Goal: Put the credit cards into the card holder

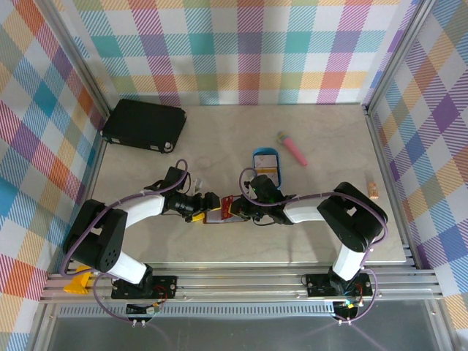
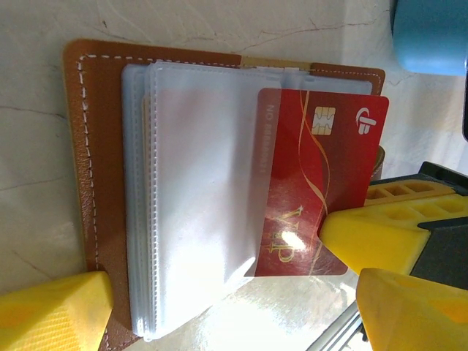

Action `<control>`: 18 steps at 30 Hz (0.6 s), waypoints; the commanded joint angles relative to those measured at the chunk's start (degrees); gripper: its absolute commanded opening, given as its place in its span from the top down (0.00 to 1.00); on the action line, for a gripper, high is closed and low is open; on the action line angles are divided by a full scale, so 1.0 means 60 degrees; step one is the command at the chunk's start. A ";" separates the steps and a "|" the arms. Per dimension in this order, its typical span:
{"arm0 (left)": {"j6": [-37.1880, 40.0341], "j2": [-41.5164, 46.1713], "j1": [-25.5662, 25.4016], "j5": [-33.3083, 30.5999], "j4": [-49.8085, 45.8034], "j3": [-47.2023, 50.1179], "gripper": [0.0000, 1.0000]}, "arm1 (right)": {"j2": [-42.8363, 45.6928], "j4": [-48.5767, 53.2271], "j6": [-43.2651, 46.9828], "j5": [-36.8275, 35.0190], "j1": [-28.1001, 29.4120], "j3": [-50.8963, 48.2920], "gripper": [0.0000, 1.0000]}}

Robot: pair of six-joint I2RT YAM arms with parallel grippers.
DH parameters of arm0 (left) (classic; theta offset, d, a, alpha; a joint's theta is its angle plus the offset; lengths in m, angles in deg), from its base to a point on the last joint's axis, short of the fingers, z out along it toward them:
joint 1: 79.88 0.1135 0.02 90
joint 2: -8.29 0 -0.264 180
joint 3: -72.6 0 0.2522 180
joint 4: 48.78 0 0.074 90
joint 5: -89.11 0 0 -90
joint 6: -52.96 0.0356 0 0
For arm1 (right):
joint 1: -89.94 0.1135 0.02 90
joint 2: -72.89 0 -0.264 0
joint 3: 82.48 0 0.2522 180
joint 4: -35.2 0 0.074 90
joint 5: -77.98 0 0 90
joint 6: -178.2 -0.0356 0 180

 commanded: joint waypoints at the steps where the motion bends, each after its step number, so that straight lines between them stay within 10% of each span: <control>1: 0.0148 -0.0216 -0.0072 0.0130 -0.0155 -0.0073 0.13 | -0.0172 0.0177 -0.0126 -0.0076 0.0093 0.0080 0.94; 18: 0.0130 -0.0190 -0.0073 0.0094 -0.0136 -0.0015 0.13 | -0.0118 0.1383 0.0118 -0.0265 0.0173 0.0594 0.90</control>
